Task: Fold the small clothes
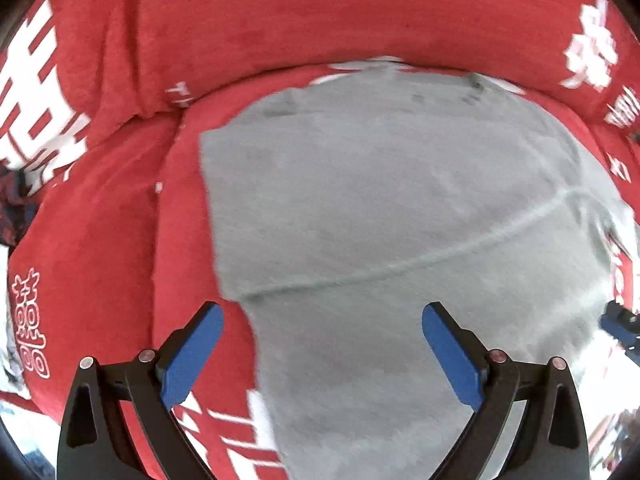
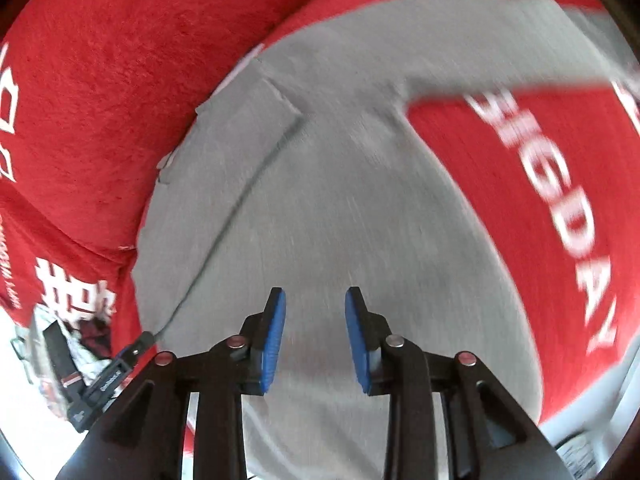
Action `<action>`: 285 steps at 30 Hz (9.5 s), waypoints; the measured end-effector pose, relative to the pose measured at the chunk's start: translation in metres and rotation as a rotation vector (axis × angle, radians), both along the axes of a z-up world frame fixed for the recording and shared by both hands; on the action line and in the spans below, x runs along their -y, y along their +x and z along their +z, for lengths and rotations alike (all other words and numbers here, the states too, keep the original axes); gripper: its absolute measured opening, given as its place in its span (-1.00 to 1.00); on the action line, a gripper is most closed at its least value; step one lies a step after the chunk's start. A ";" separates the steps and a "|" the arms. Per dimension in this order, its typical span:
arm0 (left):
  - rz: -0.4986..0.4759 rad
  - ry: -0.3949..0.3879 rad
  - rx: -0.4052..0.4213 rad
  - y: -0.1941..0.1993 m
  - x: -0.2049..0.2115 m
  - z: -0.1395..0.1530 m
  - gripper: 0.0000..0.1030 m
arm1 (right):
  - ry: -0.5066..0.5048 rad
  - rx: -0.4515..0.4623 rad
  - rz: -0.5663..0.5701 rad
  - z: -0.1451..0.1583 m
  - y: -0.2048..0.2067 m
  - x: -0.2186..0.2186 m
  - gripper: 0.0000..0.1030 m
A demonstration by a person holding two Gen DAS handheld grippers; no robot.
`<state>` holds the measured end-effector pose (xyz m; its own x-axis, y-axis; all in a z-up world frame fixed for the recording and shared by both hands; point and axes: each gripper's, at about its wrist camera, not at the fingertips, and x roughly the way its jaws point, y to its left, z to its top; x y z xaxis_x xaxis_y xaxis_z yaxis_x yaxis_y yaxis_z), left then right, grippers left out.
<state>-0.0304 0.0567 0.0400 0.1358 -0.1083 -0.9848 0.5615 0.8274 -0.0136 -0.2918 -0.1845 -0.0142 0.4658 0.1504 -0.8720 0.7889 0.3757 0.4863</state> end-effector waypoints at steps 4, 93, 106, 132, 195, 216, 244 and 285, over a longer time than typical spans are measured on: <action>-0.086 0.002 -0.001 -0.030 0.020 0.004 0.94 | 0.047 0.003 -0.062 -0.005 -0.028 -0.010 -0.32; 0.352 -0.467 -0.227 0.048 -0.010 -0.034 0.94 | 0.039 0.274 0.471 -0.010 0.205 -0.006 -0.50; 0.396 -0.633 -0.450 0.063 -0.010 -0.067 0.94 | 0.151 0.250 0.742 -0.014 0.217 -0.074 -0.50; 0.375 -0.442 -0.358 0.068 0.003 -0.066 -0.86 | 0.183 0.269 -0.112 -0.014 0.028 0.130 -0.45; 0.225 0.064 0.032 0.019 -0.012 -0.041 0.48 | -0.241 -0.077 0.461 0.021 0.062 0.099 -0.89; 0.123 0.074 -0.098 -0.071 0.010 -0.009 0.48 | -0.098 -0.107 0.413 0.051 0.010 0.048 -0.40; 0.261 0.097 -0.150 -0.143 0.028 -0.007 0.98 | 0.018 -0.119 0.566 0.030 -0.018 0.050 0.27; 0.230 -0.148 -0.427 -0.266 -0.120 -0.074 -0.59 | 0.179 -0.110 0.470 -0.062 -0.167 -0.037 -0.88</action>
<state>-0.2969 0.1764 -0.0336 -0.2387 -0.2653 -0.9341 0.2837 0.9009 -0.3284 -0.4587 -0.1480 -0.0762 0.2186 0.4732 -0.8534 0.6052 0.6203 0.4990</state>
